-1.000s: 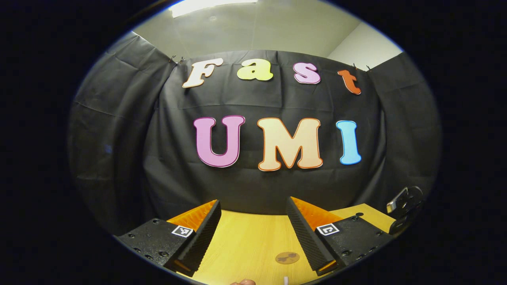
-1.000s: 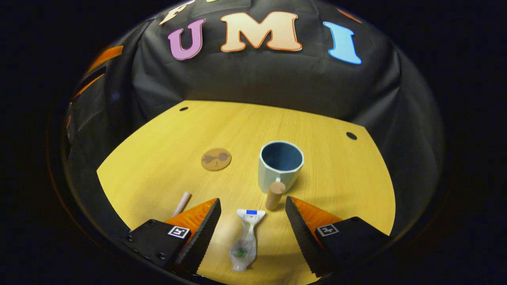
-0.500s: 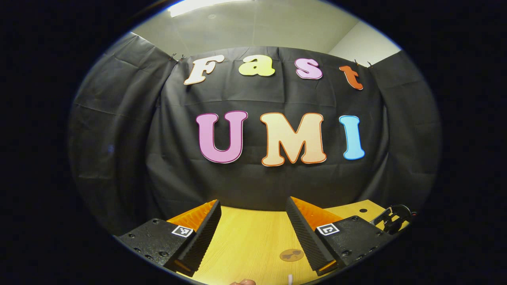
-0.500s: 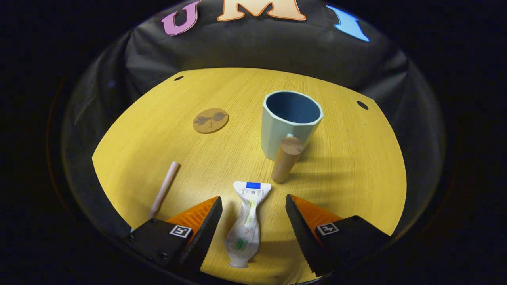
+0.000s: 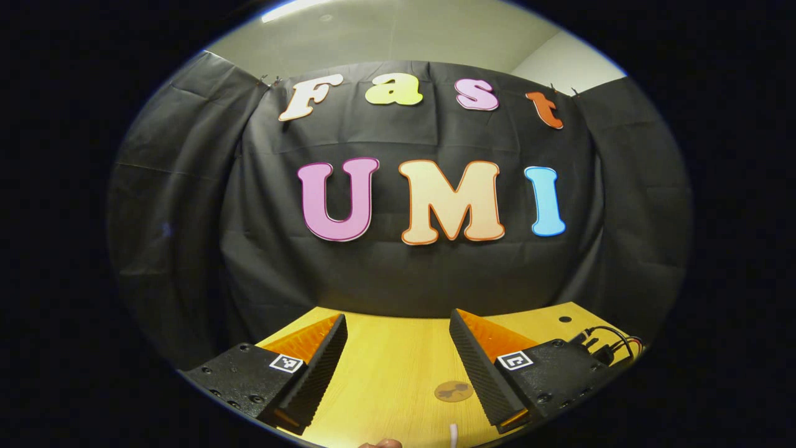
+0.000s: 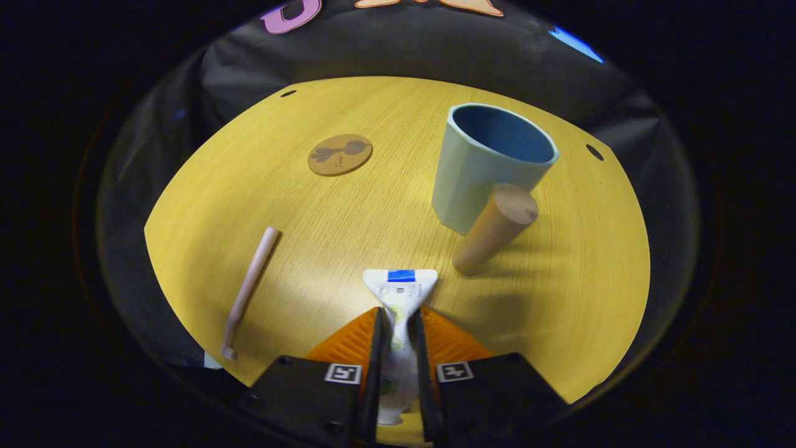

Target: Put the toothbrush and toothpaste on the desktop into the cup, then pick up the cup and place it on the coaster on the desktop.

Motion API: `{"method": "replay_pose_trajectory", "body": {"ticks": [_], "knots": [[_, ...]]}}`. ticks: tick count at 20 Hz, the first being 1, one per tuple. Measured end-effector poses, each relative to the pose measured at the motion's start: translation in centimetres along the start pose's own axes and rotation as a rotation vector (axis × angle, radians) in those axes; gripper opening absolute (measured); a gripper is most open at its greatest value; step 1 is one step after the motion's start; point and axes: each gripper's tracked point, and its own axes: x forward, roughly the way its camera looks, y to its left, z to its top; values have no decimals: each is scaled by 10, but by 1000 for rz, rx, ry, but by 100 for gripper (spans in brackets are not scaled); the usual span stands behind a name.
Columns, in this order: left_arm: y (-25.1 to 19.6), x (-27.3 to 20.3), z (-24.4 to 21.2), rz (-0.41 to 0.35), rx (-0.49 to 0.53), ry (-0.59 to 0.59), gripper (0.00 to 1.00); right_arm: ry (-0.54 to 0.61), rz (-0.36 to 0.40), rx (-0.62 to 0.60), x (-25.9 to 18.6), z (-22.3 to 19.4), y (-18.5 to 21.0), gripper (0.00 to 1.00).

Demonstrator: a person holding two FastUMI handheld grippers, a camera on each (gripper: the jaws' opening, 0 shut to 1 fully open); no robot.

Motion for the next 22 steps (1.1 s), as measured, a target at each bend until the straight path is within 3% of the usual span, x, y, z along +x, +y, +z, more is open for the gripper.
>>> {"method": "replay_pose_trajectory", "body": {"ticks": [2, 3, 5, 10, 22], "knots": [[-8, -1, -12, -20, -5, 38, 100, 11, 3, -24, 0, -1, 0, 16], [-11, 0, -19, -31, -7, 58, 96, 13, 9, -31, -1, -1, -1, 18], [-22, 1, -37, -67, -15, 116, 100, 10, 20, -34, -1, -2, -1, 18], [-46, -8, -105, -150, -32, 340, 98, 5, 19, -26, -1, -1, 0, 18], [-66, -37, -233, -190, -17, 823, 98, -8, 36, -31, -1, -1, 0, 18]]}}
